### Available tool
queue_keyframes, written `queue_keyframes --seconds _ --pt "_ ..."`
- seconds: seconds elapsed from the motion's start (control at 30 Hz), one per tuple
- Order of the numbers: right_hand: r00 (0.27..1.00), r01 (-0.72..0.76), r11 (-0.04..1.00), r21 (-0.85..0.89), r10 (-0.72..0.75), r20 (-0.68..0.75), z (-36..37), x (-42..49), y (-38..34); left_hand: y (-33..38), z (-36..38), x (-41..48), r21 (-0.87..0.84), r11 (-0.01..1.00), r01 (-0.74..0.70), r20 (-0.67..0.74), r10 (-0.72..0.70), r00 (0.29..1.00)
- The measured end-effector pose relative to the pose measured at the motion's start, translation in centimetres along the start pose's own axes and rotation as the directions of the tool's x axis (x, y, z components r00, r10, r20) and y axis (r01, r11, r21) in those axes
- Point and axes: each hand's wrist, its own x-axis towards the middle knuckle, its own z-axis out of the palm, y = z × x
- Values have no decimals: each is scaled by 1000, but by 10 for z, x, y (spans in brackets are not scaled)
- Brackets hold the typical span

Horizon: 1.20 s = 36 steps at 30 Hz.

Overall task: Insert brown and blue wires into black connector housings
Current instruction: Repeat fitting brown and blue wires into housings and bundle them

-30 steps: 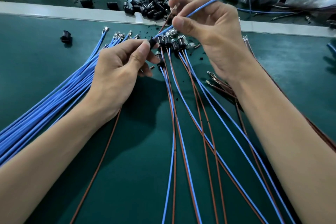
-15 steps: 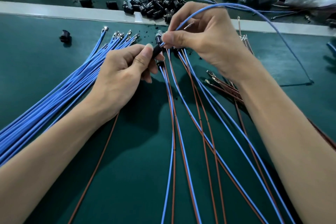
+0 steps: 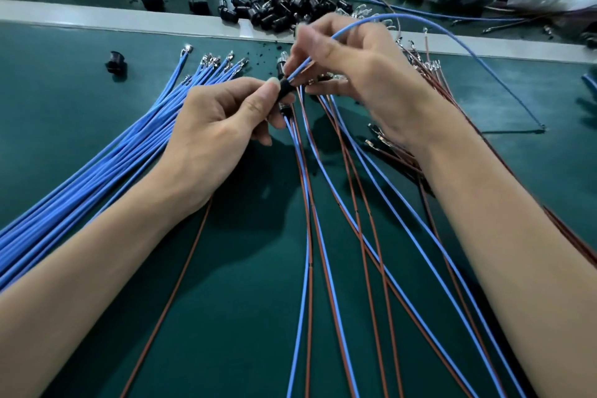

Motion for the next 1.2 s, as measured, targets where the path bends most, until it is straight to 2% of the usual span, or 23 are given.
queue_keyframes --seconds 0.07,0.17,0.27,0.43,0.5,0.57,0.63,0.7,0.83,0.9,0.93,1.03,1.1,1.2 --pt "1000 -9 999 53 11 -23 -5 1 -4 1 0 0 -6 1000 5 -7 -5 1000" --pt "996 22 998 -55 -27 -90 -7 3 -4 3 -2 -2 13 1000 29 46 -29 999" --pt "996 46 984 -173 -58 -63 -5 2 -2 6 -1 -4 68 997 47 90 -53 995" --pt "999 44 969 -244 -36 40 -4 -1 -5 8 -1 -4 63 996 56 59 -60 996" --pt "1000 19 983 -181 -17 15 -4 -1 -7 8 -1 -3 56 996 64 48 -67 997" --pt "997 -14 1000 -27 12 -82 -7 1 -9 7 -1 -3 51 996 74 40 -76 996" --pt "981 -5 1000 27 10 -192 -9 3 -10 7 -1 -4 44 996 78 48 -80 996" --pt "979 -1 998 -67 -13 -205 -10 3 -9 6 -1 -5 54 996 73 63 -77 995" --pt "999 -4 960 -278 -8 -39 -11 1 -8 3 -2 -5 109 991 81 75 -89 993" --pt "1000 -27 942 -336 24 -12 -12 1 -9 2 -2 -4 111 989 93 70 -101 992" --pt "999 -43 950 -310 33 -39 -11 2 -10 2 -2 -4 112 990 90 72 -98 993" --pt "969 -68 995 -68 49 -242 -11 4 -11 4 -1 -5 94 993 66 79 -74 994" --pt "954 -52 997 -48 35 -298 -11 6 -9 5 -1 -5 90 993 73 80 -80 994" --pt "992 -27 980 -196 2 -126 -9 4 -3 5 0 -5 126 988 88 107 -102 989"
